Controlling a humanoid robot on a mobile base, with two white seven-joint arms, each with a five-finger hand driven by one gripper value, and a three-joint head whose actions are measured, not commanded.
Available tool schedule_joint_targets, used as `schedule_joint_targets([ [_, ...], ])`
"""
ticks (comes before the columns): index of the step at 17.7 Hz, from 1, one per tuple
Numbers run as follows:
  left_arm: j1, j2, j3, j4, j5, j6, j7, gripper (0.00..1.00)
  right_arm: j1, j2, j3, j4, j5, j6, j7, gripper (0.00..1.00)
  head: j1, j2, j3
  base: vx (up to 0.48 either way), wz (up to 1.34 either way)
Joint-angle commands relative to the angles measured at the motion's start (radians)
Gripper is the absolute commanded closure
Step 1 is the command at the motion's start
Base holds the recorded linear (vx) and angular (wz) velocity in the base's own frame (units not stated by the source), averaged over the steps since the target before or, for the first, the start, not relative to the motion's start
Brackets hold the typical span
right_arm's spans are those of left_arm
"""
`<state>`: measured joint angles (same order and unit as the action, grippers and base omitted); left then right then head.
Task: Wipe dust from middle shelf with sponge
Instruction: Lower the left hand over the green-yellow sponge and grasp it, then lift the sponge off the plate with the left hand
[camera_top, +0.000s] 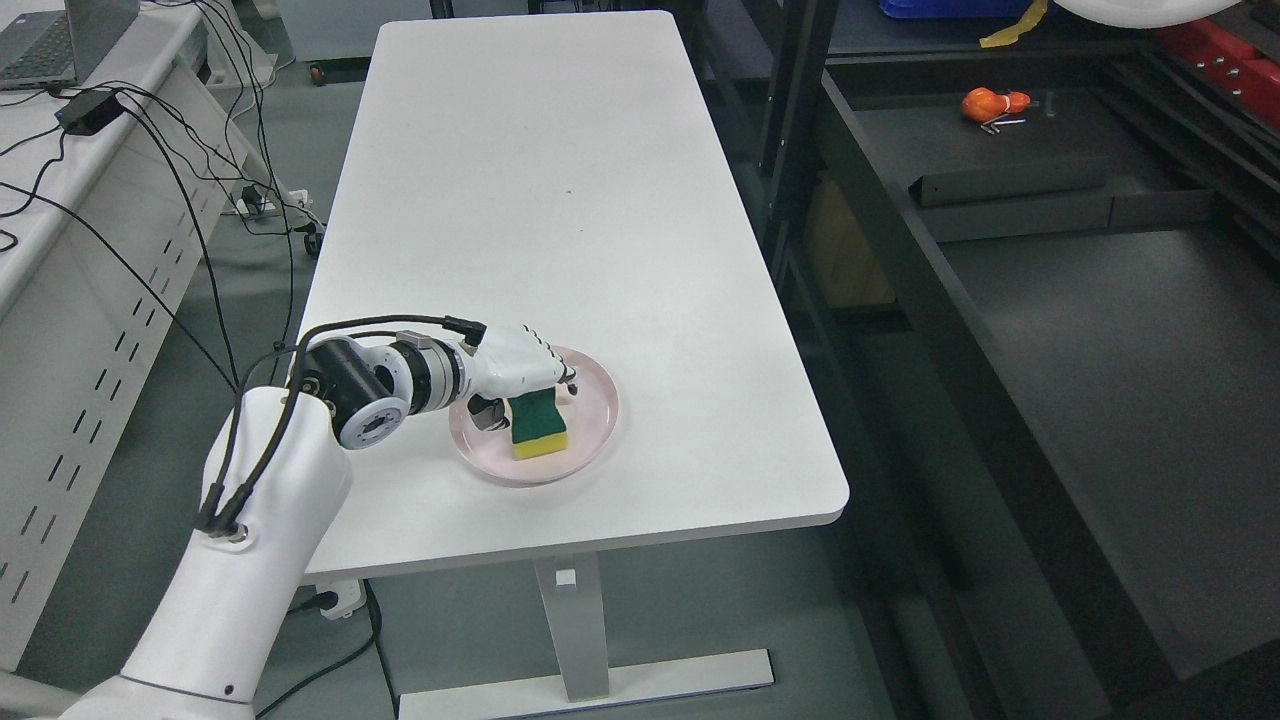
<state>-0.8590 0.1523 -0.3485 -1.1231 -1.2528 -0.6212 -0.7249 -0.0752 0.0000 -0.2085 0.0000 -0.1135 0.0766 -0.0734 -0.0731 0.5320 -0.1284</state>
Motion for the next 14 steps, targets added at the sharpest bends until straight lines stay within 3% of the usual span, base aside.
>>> schedule_joint_targets([
  [1, 0.009, -0.03, -0.014, 0.014, 0.0, -0.002, -0.007, 0.28, 0.0, -0.017, 0.0, -0.017, 0.0, 0.0, 0.0, 0.0, 0.0, 0.0, 0.0, 0.0, 0.0],
  [4, 0.009, -0.03, -0.012, 0.012, 0.0, -0.002, -0.008, 0.27, 0.0, -0.017, 0.0, -0.017, 0.0, 0.0, 0.0, 0.0, 0.0, 0.0, 0.0, 0.0, 0.0],
  [7, 0.014, -0.025, -0.007, 0.011, 0.001, -0.002, -0.008, 0.34, 0.0, -0.017, 0.001, -0.017, 0.0, 0.0, 0.0, 0.0, 0.0, 0.0, 0.0, 0.0, 0.0],
  [11, 0.014, -0.023, 0.046, 0.008, 0.022, -0.003, -0.013, 0.47, 0.0, -0.017, 0.0, -0.017, 0.0, 0.0, 0.0, 0.0, 0.0, 0.0, 0.0, 0.0, 0.0],
  [14, 0.047, -0.022, 0.111, 0.008, 0.126, -0.011, -0.016, 0.7, 0.0, -0.017, 0.0, -0.017, 0.0, 0.0, 0.0, 0.0, 0.0, 0.0, 0.0, 0.0, 0.0],
])
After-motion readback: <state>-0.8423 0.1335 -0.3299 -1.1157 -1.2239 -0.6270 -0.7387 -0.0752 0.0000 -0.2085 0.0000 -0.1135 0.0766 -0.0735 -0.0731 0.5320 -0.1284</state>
